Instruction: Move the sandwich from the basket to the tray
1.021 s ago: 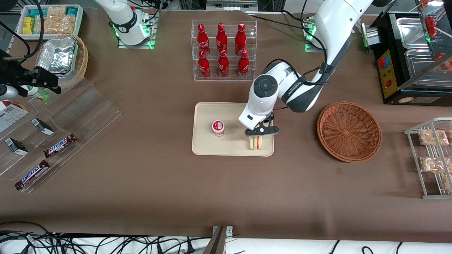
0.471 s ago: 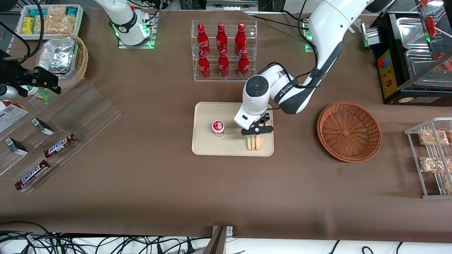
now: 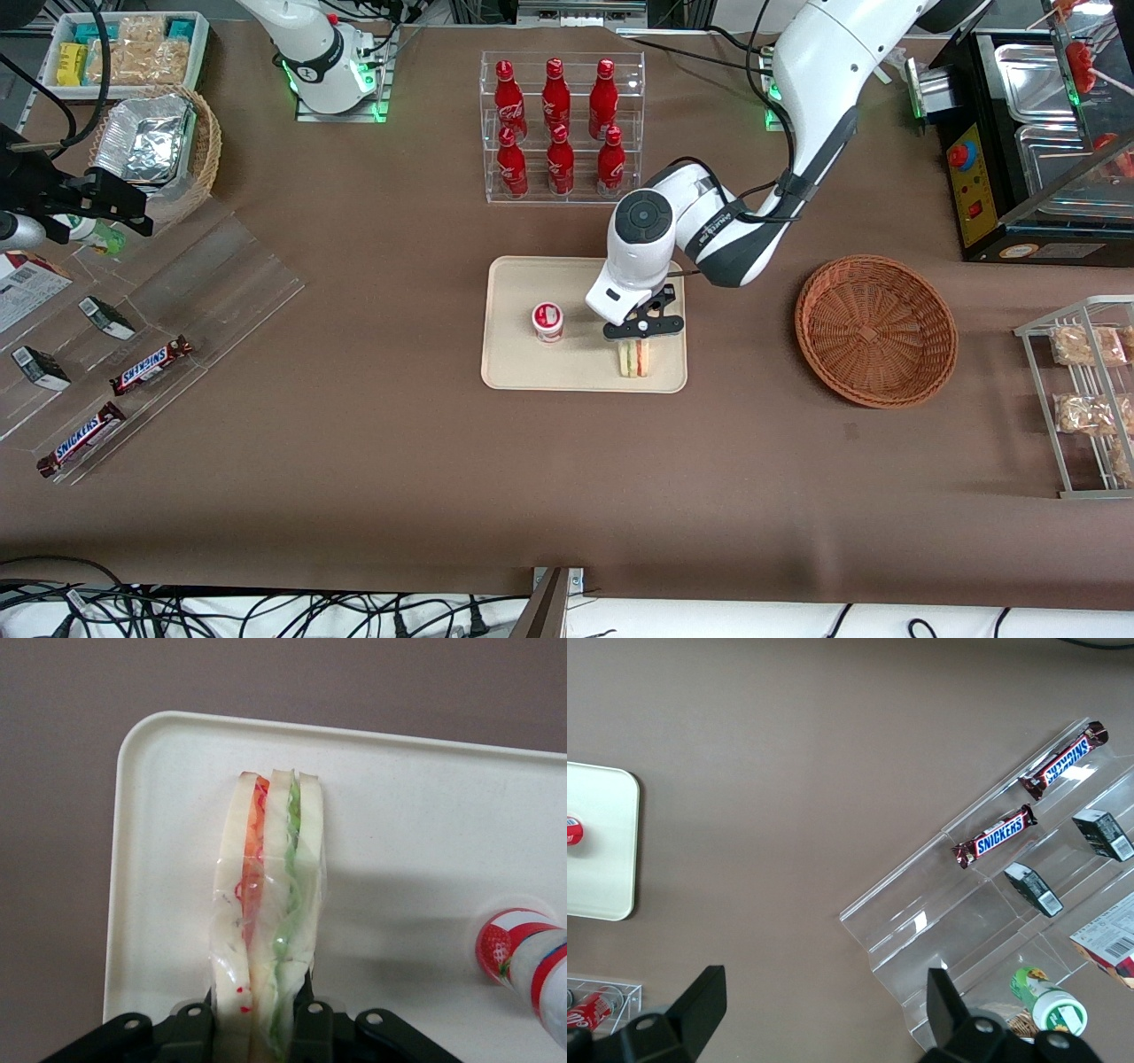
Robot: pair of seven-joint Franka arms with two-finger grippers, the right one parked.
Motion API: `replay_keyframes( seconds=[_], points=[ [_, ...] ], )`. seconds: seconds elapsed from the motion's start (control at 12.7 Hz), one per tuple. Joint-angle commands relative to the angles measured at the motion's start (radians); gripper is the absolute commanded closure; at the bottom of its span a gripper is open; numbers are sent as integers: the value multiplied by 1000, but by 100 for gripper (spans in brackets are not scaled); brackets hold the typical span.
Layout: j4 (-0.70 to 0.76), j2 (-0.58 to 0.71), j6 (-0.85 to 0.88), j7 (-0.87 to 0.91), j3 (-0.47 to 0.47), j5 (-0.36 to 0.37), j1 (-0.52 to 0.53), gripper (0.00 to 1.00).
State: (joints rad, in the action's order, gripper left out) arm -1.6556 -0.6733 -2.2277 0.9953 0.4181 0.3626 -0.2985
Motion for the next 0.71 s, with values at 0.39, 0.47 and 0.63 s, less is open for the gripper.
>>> replay_keyframes(
  seconds=[0.39, 0.47, 0.63],
  points=[
    [23, 9, 16, 11, 4, 32, 2, 0],
    [25, 35, 26, 9, 4, 26, 9, 0],
    [48, 89, 120, 5, 7, -7, 22, 0]
  ],
)
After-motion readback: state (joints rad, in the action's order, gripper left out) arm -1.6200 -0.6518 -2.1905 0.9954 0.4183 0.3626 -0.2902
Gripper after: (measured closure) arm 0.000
